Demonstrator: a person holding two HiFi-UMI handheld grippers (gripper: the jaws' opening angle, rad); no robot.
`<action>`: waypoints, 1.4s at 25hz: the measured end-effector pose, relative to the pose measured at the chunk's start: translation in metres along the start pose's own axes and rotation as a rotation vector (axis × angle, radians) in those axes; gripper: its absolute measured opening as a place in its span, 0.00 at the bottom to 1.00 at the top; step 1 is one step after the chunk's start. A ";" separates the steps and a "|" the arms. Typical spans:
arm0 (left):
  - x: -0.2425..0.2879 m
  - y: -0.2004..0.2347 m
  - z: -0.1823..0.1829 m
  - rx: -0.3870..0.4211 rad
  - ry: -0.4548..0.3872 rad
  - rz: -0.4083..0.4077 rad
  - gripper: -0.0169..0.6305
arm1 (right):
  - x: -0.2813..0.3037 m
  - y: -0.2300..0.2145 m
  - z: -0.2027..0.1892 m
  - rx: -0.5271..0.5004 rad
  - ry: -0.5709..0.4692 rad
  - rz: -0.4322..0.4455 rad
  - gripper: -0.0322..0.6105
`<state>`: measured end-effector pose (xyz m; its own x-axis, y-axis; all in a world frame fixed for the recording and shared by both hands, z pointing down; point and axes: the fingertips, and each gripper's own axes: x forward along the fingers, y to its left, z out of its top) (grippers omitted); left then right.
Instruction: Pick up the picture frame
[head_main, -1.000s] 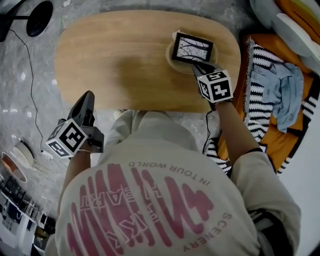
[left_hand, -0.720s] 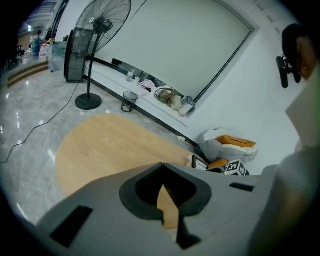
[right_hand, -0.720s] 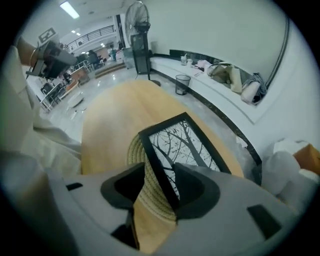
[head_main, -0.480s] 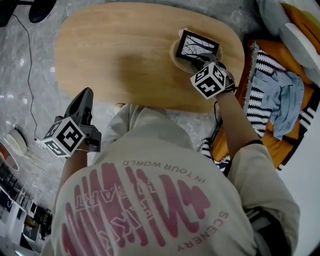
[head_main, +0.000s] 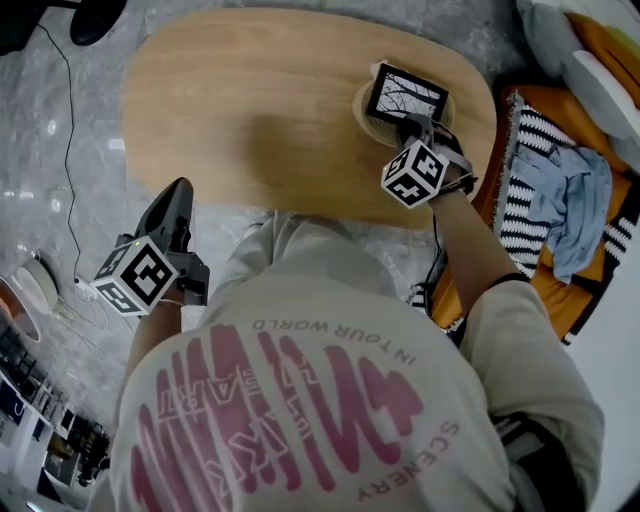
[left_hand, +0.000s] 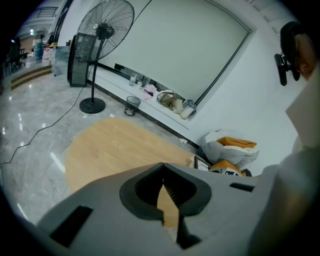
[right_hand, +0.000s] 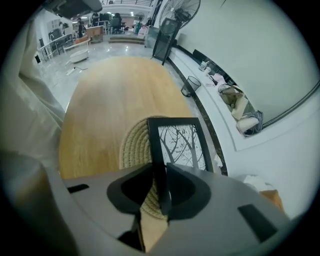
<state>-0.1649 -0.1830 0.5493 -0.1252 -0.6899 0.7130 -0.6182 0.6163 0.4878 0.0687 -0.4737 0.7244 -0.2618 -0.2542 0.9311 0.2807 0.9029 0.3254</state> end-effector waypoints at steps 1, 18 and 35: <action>0.000 0.003 0.001 -0.009 -0.010 0.000 0.03 | -0.001 0.000 0.001 0.001 0.008 -0.005 0.19; -0.044 0.001 0.004 -0.005 -0.103 -0.144 0.03 | -0.080 0.054 0.019 0.726 0.002 0.144 0.17; -0.164 0.006 0.001 0.098 -0.231 -0.339 0.03 | -0.234 0.126 0.105 1.215 -0.411 0.104 0.17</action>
<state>-0.1486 -0.0663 0.4350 -0.0660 -0.9212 0.3835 -0.7239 0.3087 0.6170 0.0688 -0.2645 0.5297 -0.6143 -0.2347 0.7533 -0.6432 0.7020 -0.3057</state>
